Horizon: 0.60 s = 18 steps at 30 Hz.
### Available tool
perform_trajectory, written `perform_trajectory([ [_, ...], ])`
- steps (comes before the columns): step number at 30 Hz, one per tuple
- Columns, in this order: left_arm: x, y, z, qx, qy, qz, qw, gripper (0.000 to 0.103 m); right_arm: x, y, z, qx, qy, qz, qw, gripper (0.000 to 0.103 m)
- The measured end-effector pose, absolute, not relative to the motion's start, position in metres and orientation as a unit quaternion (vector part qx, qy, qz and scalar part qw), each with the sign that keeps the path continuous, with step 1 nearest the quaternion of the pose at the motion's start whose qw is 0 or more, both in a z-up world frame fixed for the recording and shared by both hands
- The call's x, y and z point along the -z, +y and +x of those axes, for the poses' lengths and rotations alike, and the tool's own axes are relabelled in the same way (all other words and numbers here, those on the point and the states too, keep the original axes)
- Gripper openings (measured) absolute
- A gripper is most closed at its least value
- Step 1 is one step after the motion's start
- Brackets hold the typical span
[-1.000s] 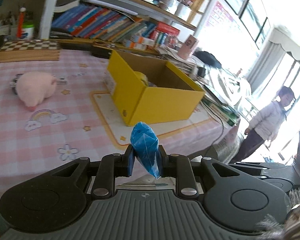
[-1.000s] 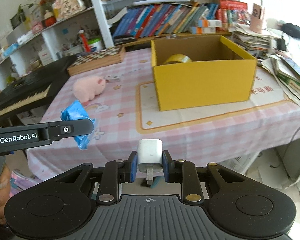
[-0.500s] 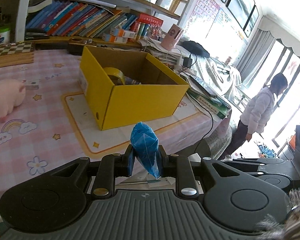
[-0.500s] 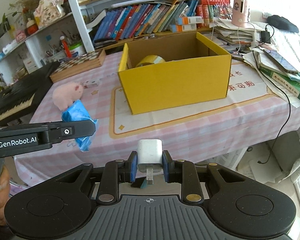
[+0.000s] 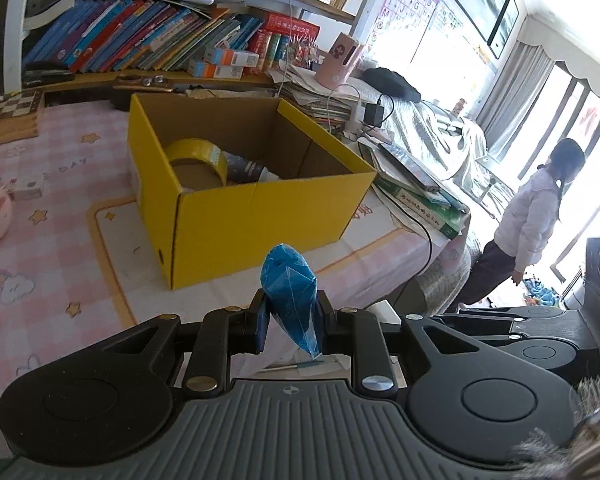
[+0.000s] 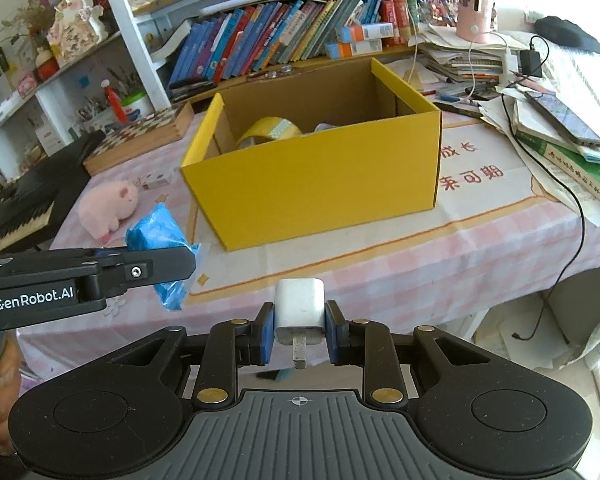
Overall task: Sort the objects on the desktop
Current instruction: 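Carry the blue packet and white plug toward the yellow box with both tools, then lower the packet and plug into the yellow box and open both tools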
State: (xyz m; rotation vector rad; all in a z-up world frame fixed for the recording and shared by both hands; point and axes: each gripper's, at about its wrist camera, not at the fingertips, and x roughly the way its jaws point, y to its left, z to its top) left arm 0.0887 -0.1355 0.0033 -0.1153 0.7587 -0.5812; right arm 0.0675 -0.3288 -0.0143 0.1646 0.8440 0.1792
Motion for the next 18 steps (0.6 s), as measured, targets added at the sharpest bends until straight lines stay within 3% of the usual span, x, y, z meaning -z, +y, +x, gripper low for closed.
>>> perform_trajectory([
  [18, -0.038, -0.191, 0.158, 0.247, 0.280, -0.008, 0.928, 0.021, -0.020, -0.377, 0.157, -0.118, 0.333, 0.063, 0.934, 0.025],
])
